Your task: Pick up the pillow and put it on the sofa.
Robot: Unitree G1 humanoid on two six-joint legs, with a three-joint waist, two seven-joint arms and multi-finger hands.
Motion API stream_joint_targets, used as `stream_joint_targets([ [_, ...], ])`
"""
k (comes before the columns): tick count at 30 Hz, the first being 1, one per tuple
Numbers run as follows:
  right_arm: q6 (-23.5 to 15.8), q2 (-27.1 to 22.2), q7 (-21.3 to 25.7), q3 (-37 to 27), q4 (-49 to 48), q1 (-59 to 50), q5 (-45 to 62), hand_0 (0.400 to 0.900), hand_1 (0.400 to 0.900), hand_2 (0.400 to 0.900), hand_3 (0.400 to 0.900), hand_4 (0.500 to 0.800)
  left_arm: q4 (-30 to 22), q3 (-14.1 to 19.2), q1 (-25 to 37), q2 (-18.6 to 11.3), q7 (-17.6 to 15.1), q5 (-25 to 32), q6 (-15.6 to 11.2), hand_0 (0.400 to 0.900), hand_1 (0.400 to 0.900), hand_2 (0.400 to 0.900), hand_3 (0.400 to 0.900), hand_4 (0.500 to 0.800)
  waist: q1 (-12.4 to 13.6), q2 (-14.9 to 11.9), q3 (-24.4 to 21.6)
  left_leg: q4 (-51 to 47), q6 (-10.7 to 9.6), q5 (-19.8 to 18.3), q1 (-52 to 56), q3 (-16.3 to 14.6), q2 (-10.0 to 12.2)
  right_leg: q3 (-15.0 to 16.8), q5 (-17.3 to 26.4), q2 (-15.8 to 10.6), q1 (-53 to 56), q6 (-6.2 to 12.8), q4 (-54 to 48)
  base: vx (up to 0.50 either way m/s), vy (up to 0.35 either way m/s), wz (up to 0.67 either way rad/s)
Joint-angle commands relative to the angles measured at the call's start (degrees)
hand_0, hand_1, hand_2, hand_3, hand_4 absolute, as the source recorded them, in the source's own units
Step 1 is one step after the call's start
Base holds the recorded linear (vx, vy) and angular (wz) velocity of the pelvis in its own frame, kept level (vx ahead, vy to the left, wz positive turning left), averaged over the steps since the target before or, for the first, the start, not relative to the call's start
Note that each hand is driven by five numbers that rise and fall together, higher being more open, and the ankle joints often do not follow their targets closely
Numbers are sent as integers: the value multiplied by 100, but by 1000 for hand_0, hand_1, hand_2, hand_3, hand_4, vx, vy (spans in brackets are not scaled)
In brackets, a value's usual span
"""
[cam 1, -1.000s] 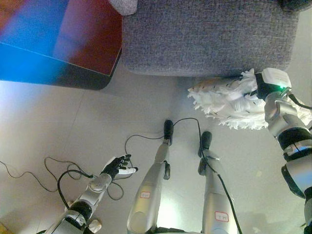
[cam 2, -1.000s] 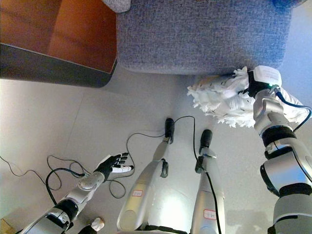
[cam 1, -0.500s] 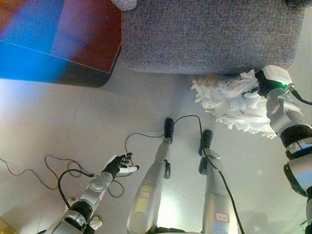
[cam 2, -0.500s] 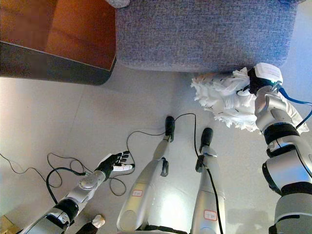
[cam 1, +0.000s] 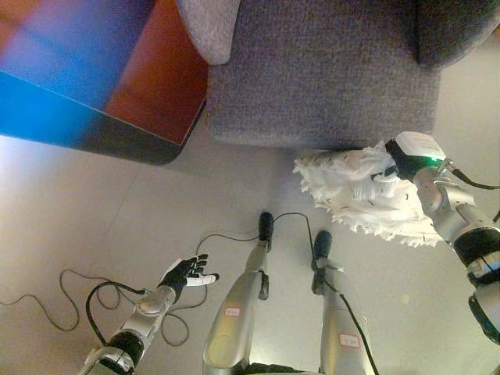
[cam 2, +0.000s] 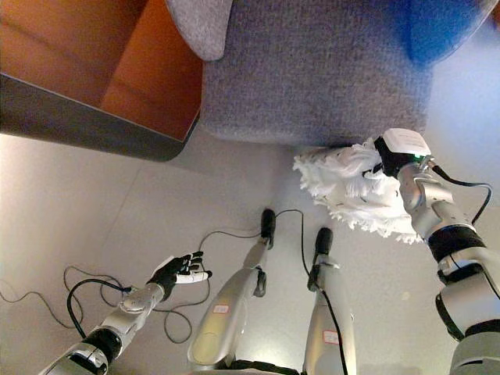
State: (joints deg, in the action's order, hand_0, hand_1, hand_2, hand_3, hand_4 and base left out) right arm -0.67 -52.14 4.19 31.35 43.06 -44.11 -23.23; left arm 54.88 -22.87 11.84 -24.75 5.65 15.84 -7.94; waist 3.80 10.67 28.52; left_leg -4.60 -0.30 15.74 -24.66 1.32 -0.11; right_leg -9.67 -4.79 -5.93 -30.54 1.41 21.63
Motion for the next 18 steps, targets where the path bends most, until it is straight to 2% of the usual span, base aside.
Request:
stream_joint_targets([
  [1,-490,-632,111,-230,-961,-509,72,400,400,400,400,500,474,157,-484,-290,131,-221,104,900,900,900,900,800,2,-608,-387,-40,-257,-775,742,-267,-13,-99,1085,-270,1035,596,-1851,131,5,2],
  [3,-669,-660,7,-322,-1071,-443,1,400,400,400,400,500,610,210,-574,-270,198,-283,119,900,900,900,900,800,3,-680,-545,-40,-271,-855,925,-290,12,-141,1073,-266,1274,601,-1955,142,16,3],
  [7,-761,-679,-308,-428,-1408,-490,48,400,400,400,400,500,864,344,-730,-227,310,-516,189,900,900,900,900,800,57,-805,-803,-40,-282,-985,1232,-283,54,-212,1030,-241,1687,583,-2098,134,6,8],
  [11,-632,-625,-612,-405,-1623,-819,189,400,400,400,400,500,1063,447,-781,-169,350,-706,253,900,900,900,900,800,147,-929,-952,-40,-286,-1056,1420,-245,95,-275,970,-195,1964,545,-2160,74,-8,10],
  [18,-581,-655,-1230,-36,-1334,-1478,766,400,400,400,400,500,1275,652,-1048,-39,354,-1155,452,900,900,900,900,800,419,-1272,-1363,-40,-301,-1146,1811,-121,127,-490,955,-153,2557,516,-2369,128,-21,11],
])
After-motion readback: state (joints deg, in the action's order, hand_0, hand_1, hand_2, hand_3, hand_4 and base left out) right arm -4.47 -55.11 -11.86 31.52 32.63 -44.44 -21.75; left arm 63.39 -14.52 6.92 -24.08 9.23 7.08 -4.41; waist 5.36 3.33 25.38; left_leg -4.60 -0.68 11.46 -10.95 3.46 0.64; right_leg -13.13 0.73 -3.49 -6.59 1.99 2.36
